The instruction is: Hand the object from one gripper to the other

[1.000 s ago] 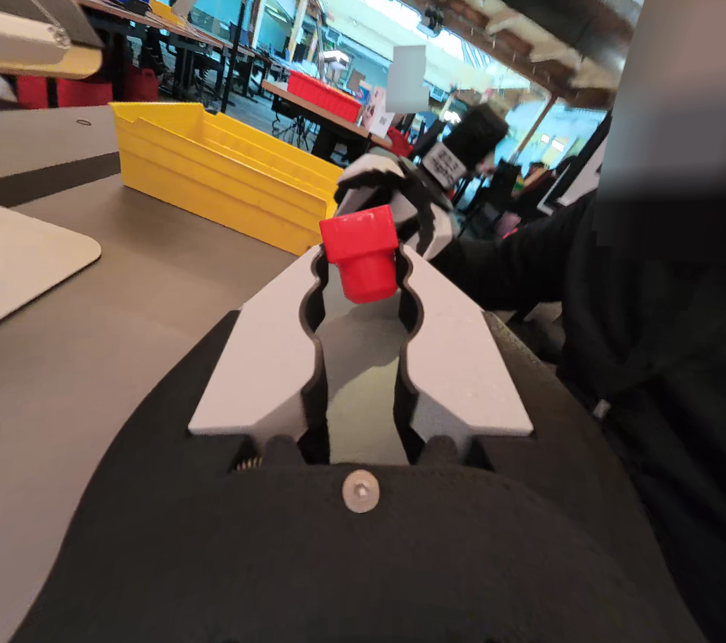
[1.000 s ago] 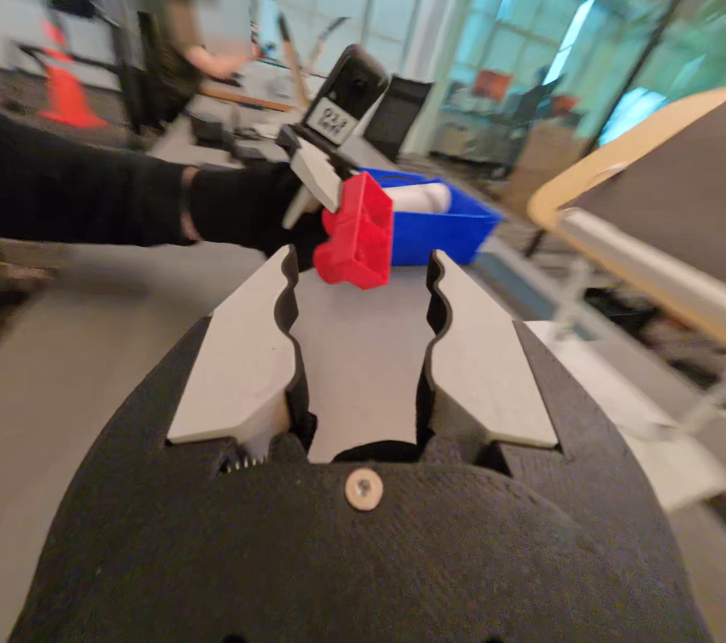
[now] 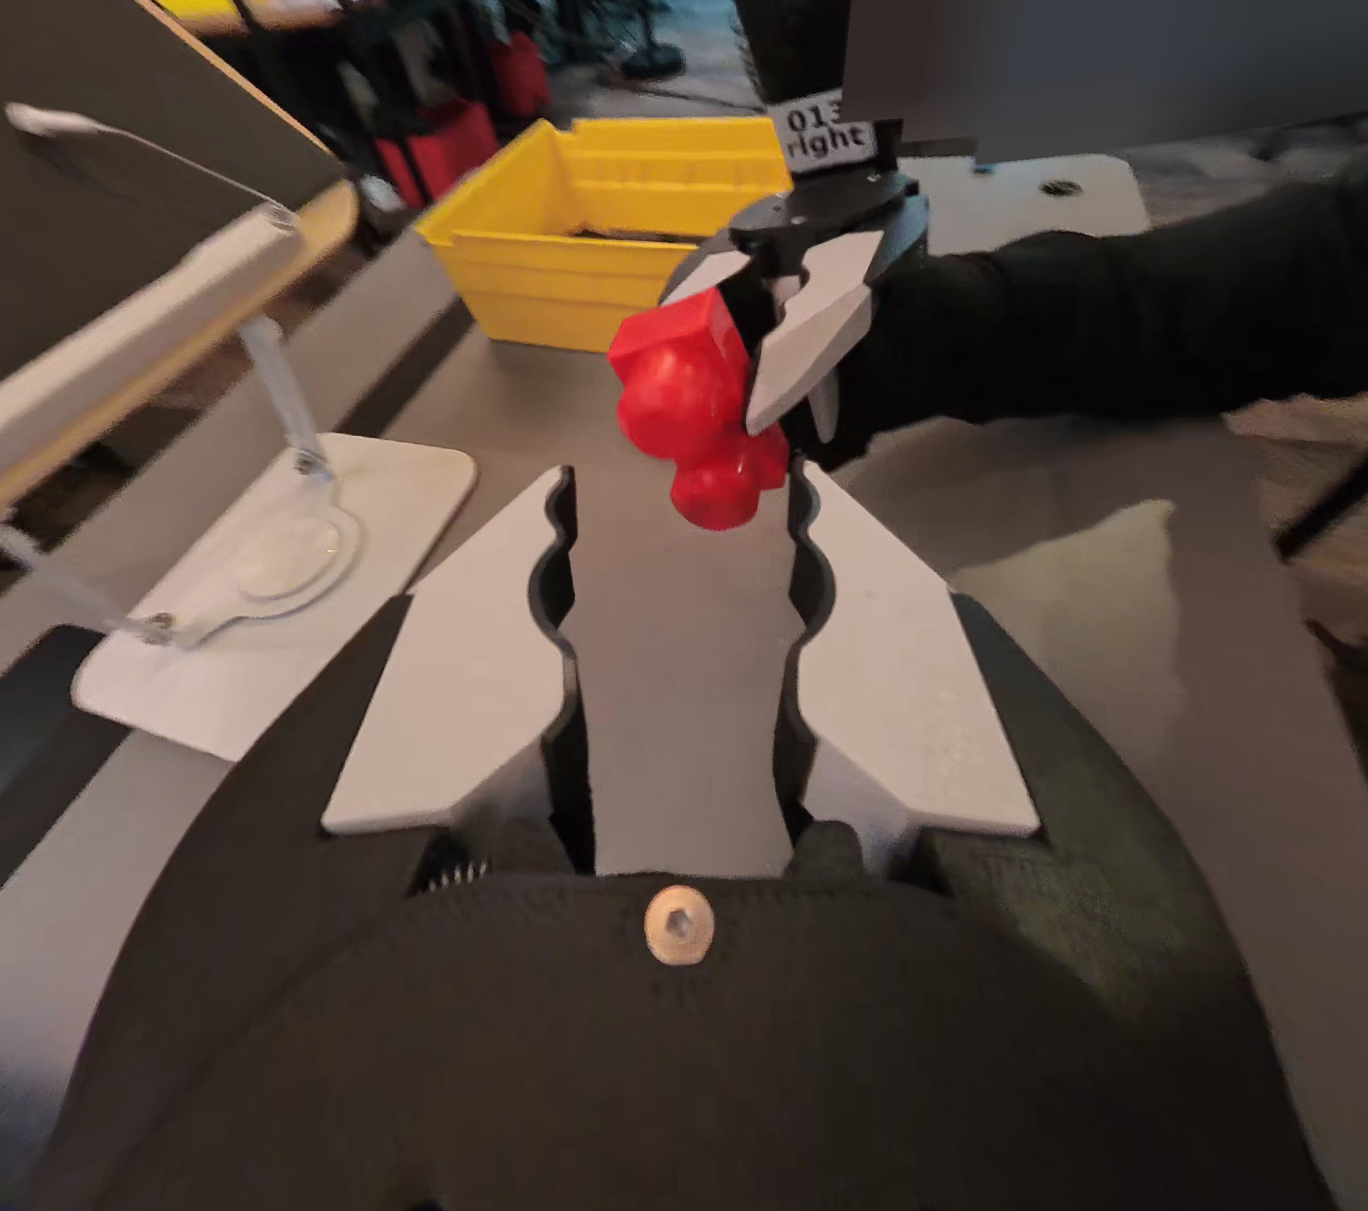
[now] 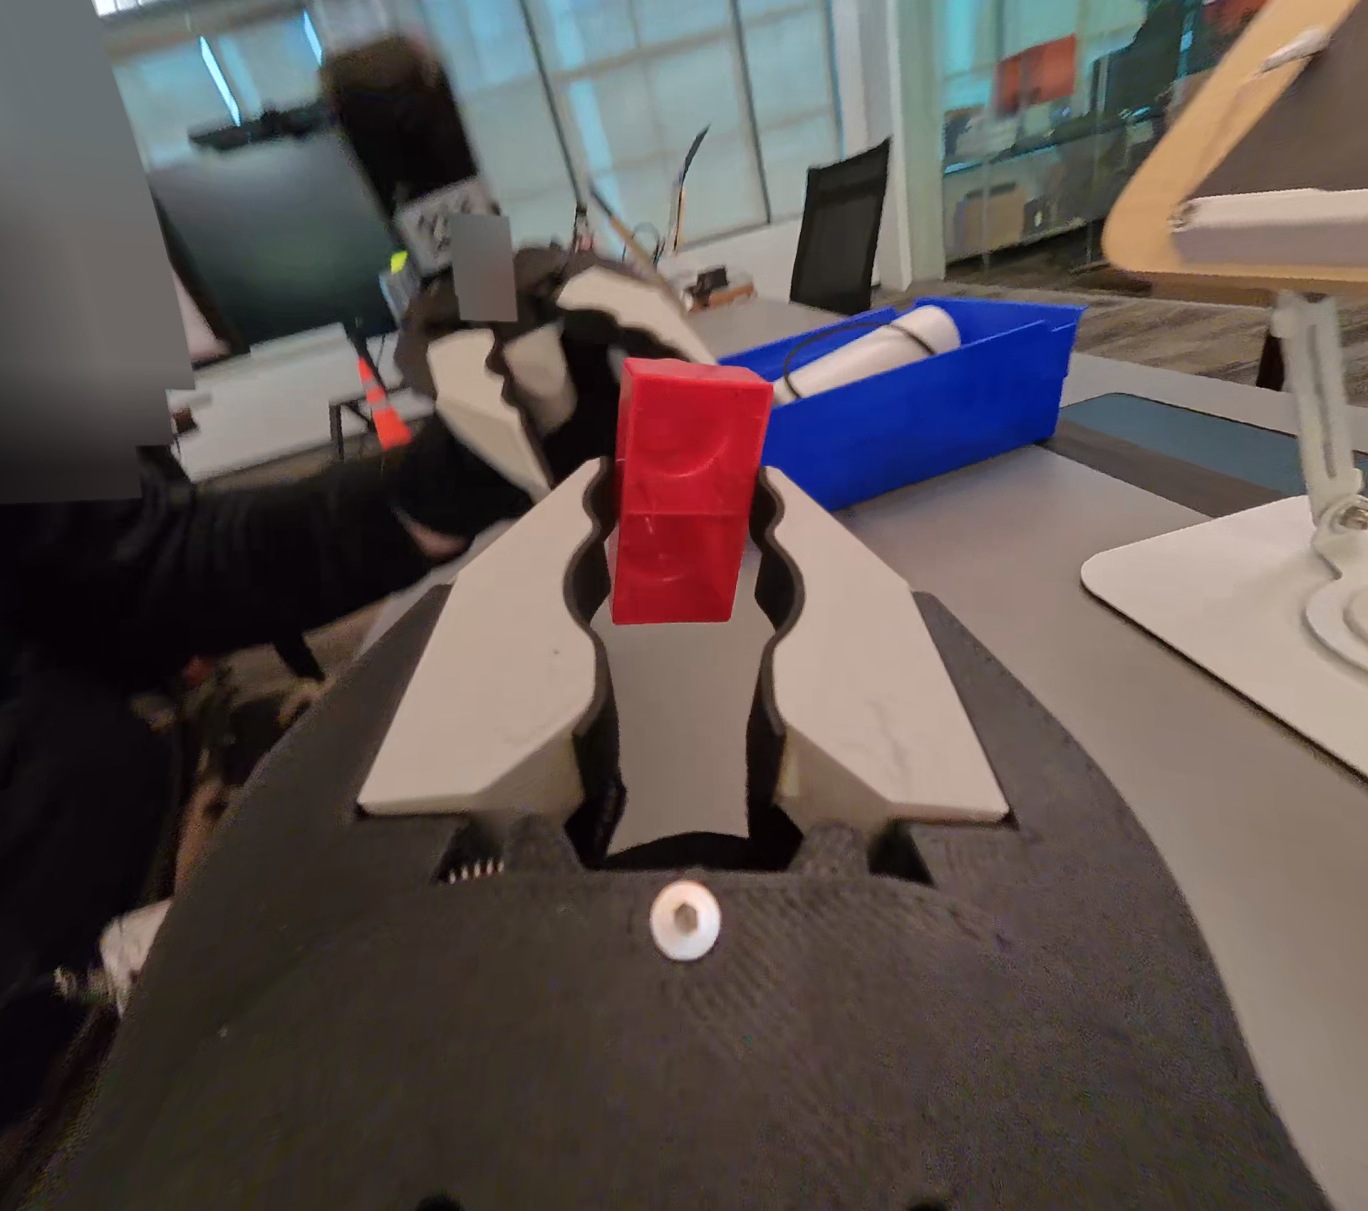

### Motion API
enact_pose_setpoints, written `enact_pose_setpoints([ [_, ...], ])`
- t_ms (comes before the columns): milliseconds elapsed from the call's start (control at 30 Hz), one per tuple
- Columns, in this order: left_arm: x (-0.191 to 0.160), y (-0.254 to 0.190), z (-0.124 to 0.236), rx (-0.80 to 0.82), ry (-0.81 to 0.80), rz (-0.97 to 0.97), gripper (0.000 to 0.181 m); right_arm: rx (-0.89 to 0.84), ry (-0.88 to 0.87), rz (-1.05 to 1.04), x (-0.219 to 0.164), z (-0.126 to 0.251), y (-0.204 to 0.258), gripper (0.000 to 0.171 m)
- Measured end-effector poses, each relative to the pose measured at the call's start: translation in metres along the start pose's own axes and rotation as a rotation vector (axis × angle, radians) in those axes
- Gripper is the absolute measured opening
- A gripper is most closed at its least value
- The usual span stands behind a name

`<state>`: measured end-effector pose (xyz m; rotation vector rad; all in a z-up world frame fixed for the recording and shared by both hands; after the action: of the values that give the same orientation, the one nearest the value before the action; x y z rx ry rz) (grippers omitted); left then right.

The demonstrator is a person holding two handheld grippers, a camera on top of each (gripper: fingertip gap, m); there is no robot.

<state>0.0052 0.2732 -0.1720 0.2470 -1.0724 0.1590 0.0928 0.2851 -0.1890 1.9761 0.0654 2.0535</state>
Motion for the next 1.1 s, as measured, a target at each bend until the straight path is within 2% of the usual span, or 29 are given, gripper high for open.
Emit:
enact_pose_setpoints([
  [100,-0.004,-0.001,-0.001,0.201,-0.058,-0.035,0.056,-0.015,-0.139,-0.114,0.008,0.008,-0.009,0.034],
  [200,-0.007,-0.007,-0.014,0.387,-0.004,-0.133,0.059,-0.007,-0.27,-0.227,0.013,0.012,-0.013,0.034],
  [367,0.006,-0.011,-0.031,0.563,-0.02,-0.219,0.069,0.029,-0.392,-0.316,0.015,0.009,-0.008,0.034],
  [467,0.013,-0.01,-0.037,0.577,-0.052,-0.213,0.068,0.042,-0.42,-0.338,0.016,0.006,-0.005,0.034],
  [700,0.019,-0.012,-0.04,0.67,-0.045,-0.306,0.05,0.068,-0.476,-0.429,0.012,0.004,-0.009,0.035],
  [933,0.014,-0.007,-0.041,0.646,0.004,-0.294,0.05,0.086,-0.454,-0.477,0.006,0.001,-0.014,0.035],
  [1100,0.017,0.001,-0.032,0.58,0.045,-0.305,0.049,0.092,-0.417,-0.485,0.001,0.0,-0.017,0.044],
])
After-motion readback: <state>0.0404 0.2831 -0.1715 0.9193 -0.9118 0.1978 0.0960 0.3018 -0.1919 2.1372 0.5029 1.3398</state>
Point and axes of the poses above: each gripper's, where its closed fingertips meet, z back along the fingers, x out of its top, y = z × x across the jaws, the point moved 4 cm from there along z, back along the fingers, and after that the axes turned 9 degrees about y, right-handed, at the moved point
